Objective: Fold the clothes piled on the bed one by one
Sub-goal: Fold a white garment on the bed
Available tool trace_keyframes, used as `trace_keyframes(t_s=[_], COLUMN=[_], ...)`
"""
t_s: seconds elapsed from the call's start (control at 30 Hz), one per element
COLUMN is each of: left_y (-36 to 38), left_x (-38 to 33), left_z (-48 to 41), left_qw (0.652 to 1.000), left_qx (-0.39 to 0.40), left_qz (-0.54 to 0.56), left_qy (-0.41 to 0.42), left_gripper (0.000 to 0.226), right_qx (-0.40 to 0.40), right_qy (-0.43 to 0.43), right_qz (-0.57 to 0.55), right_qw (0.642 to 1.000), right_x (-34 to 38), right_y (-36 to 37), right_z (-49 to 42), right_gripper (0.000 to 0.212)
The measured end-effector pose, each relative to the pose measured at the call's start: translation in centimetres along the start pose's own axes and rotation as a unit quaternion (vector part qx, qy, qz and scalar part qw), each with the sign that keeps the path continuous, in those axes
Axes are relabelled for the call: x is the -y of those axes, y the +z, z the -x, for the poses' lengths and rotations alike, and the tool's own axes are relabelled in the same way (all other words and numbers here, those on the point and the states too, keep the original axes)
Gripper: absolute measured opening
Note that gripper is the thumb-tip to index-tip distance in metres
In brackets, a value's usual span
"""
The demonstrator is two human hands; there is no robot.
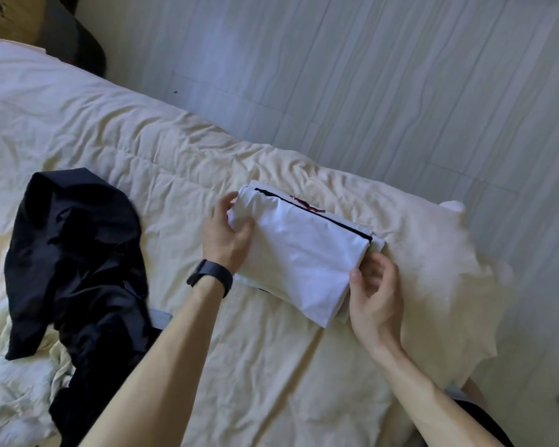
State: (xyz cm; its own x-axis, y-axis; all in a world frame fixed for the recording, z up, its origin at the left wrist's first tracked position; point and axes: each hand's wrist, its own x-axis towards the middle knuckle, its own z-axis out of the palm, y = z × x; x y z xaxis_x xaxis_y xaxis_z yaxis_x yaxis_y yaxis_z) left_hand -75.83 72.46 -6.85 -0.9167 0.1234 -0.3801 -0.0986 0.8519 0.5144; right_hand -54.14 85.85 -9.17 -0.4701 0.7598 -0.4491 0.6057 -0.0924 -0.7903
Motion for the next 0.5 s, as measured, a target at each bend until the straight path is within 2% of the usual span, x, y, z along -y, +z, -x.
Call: trace_keyframes(t_s=[0.07, 0.1, 0.13, 0.2, 0.3, 0.37, 0.5], left_y=[0.7, 1.2, 1.9, 3.3, 4.4, 5.1, 6.0], left_x=[0.2, 0.4, 0.7, 1.7, 3.3, 4.1, 4.4], left_z=[1.7, 2.5, 3.2, 3.5, 1.7, -0.3, -2.1], left_qw=[0.980, 0.963, 0.946, 0.920, 0.887, 0.878, 0.886], left_qx=[-0.084, -0.102, -0.096, -0.018, 0.108, 0.120, 0.102], left_qz=[-0.127, -0.176, -0.209, -0.262, -0.343, -0.360, -0.351], left_qy=[0.124, 0.180, 0.230, 0.292, 0.288, 0.292, 0.285], left_gripper=[0.060, 0.063, 0.063, 0.061, 0.059, 0.061, 0.066], right_qx=[-0.052, -0.037, -0.003, 0.060, 0.112, 0.114, 0.109], right_qy=[-0.152, -0.228, -0.274, -0.295, -0.301, -0.336, -0.349], right_qz=[0.117, 0.171, 0.206, 0.256, 0.357, 0.395, 0.423], right_qw=[0.980, 0.958, 0.939, 0.919, 0.877, 0.848, 0.829], right_x=[0.4, 0.7, 1.2, 2.1, 1.2, -1.1, -3.5], right_y=[0.4, 1.0, 2.0, 4.4, 6.8, 6.6, 4.1], right_z=[1.1, 1.7, 2.1, 2.4, 0.5, -2.1, -6.0], right_gripper=[0.041, 0.048, 0.052, 0.058, 0.067, 0.077, 0.106])
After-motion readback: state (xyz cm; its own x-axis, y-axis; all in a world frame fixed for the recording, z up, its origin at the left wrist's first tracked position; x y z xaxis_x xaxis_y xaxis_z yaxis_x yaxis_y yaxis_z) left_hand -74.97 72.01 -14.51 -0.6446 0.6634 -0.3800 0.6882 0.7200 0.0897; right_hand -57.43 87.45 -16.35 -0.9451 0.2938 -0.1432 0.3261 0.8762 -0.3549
